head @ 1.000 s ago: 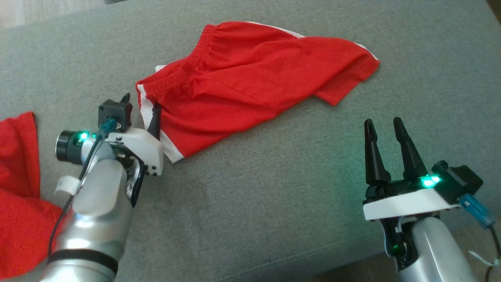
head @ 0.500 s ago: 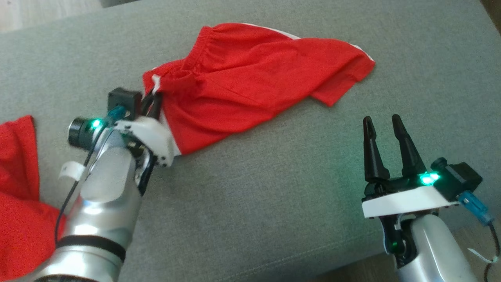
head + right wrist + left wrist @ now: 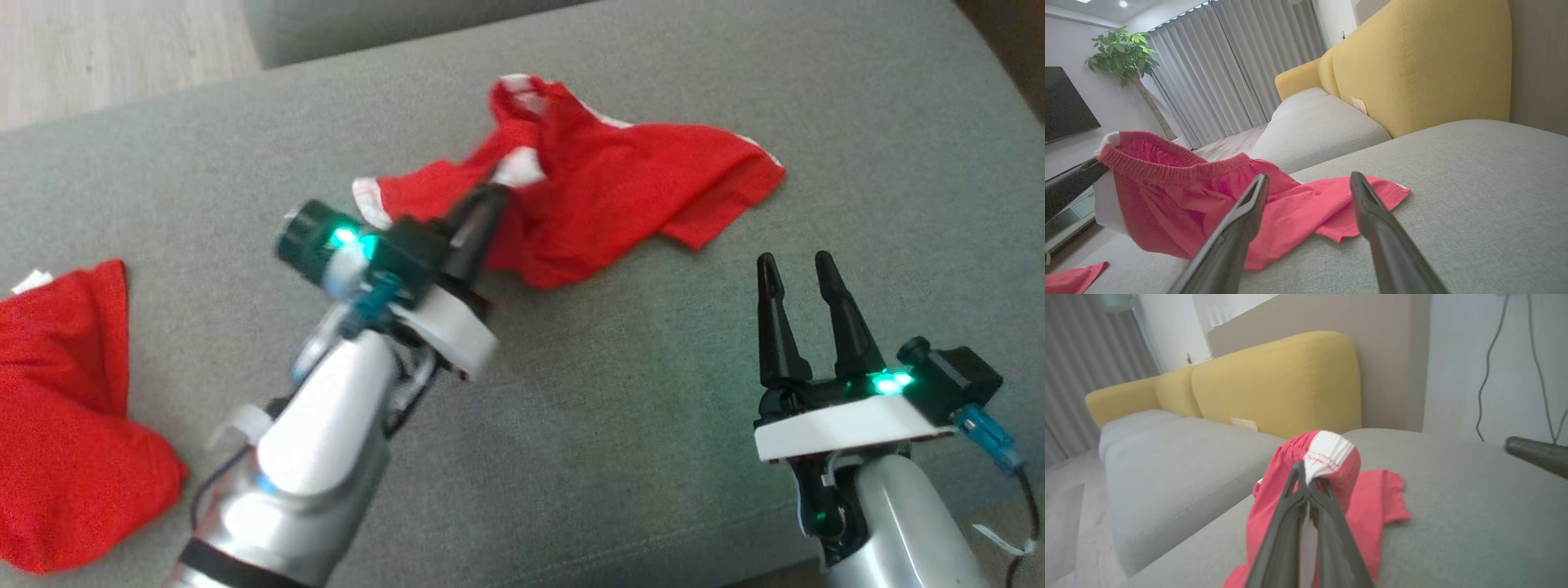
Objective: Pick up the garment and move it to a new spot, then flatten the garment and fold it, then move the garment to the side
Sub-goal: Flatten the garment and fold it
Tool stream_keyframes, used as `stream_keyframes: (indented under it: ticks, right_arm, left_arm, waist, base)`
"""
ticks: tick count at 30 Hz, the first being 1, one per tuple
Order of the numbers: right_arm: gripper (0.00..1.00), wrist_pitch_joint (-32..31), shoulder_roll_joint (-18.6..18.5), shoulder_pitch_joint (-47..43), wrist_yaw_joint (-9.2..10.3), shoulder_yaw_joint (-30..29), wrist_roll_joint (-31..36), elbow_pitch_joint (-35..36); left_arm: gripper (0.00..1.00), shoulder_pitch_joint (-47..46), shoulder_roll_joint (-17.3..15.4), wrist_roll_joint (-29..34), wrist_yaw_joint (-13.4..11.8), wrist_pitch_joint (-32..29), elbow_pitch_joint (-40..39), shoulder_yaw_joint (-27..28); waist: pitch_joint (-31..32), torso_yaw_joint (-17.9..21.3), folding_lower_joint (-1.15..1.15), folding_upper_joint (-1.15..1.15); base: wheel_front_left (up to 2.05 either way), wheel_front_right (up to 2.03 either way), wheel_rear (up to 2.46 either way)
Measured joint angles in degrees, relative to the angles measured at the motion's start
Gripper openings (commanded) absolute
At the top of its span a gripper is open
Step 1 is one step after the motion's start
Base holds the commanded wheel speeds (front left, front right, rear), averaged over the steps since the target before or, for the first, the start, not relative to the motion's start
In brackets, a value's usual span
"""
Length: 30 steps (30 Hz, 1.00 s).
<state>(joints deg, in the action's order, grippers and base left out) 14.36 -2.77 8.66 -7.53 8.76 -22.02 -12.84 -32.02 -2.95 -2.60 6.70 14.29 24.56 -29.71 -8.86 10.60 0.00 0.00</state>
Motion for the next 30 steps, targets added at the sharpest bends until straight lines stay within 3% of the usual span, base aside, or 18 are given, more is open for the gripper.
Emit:
stream_keyframes:
  ticks: [6, 11, 15, 17, 19, 21, 26, 30]
  right_arm:
    - [1.00, 0.00, 0.00, -0.03, 0.00, 0.47, -2.25, -0.44]
    - [1.00, 0.00, 0.00, -0.01, 0.00, 1.88, -3.21, -0.94]
    - [1.00, 0.00, -0.02, -0.03, 0.00, 1.63, -3.21, -0.86]
    - [1.00, 0.00, -0.02, -0.05, 0.00, 1.43, -3.20, -0.66]
    - [1.00, 0.00, -0.02, -0.12, 0.00, 1.08, -3.20, -0.23]
    - [1.00, 0.00, -0.02, -0.14, 0.00, 0.81, -3.20, 0.30]
    - [1.00, 0.00, -0.02, -0.15, 0.00, 0.57, -3.19, 1.22]
    - [1.00, 0.00, 0.00, -0.14, 0.00, 0.67, -3.19, 1.22]
  left_arm:
    - [0.00, -0.64, 0.16, -3.60, 0.43, -0.23, -2.41, -7.72]
    - [0.00, -6.21, 0.16, -17.78, 0.02, -2.02, -9.21, -12.69]
    - [0.00, -12.51, 0.45, -33.25, -6.39, -2.08, -15.83, -13.91]
    - [0.00, -15.46, 0.73, -37.31, -10.14, -1.51, -16.71, -13.78]
    - [0.00, -18.00, 1.11, -37.39, -13.24, -0.70, -15.11, -12.79]
    - [0.00, -18.86, 1.38, -38.07, -14.71, -0.49, -12.13, -10.57]
    - [0.00, -16.51, -1.47, -38.23, -14.69, -0.07, -3.63, -7.76]
    - [0.00, -11.48, -6.59, -36.69, -13.19, -0.05, 5.30, -6.62]
  waist:
    - [1.25, 2.05, 0.00, 0.00]
    - [2.17, 5.06, 0.00, 0.00]
    - [3.68, 6.75, 0.00, 0.00]
    - [4.32, 7.16, 0.00, 0.00]
    - [4.42, 7.08, 0.00, 0.00]
    - [4.05, 6.74, 0.00, 0.00]
    - [2.66, 5.68, 0.00, 0.00]
    - [1.18, 4.32, 0.00, 0.00]
  base:
    - [0.00, 0.00, 0.00]
    - [0.00, 0.00, 0.00]
    - [0.00, 0.00, 0.00]
    - [0.00, 0.00, 0.00]
    - [0.00, 0.00, 0.00]
    - [0.00, 0.00, 0.00]
    - [0.00, 0.00, 0.00]
    - [0.00, 0.00, 0.00]
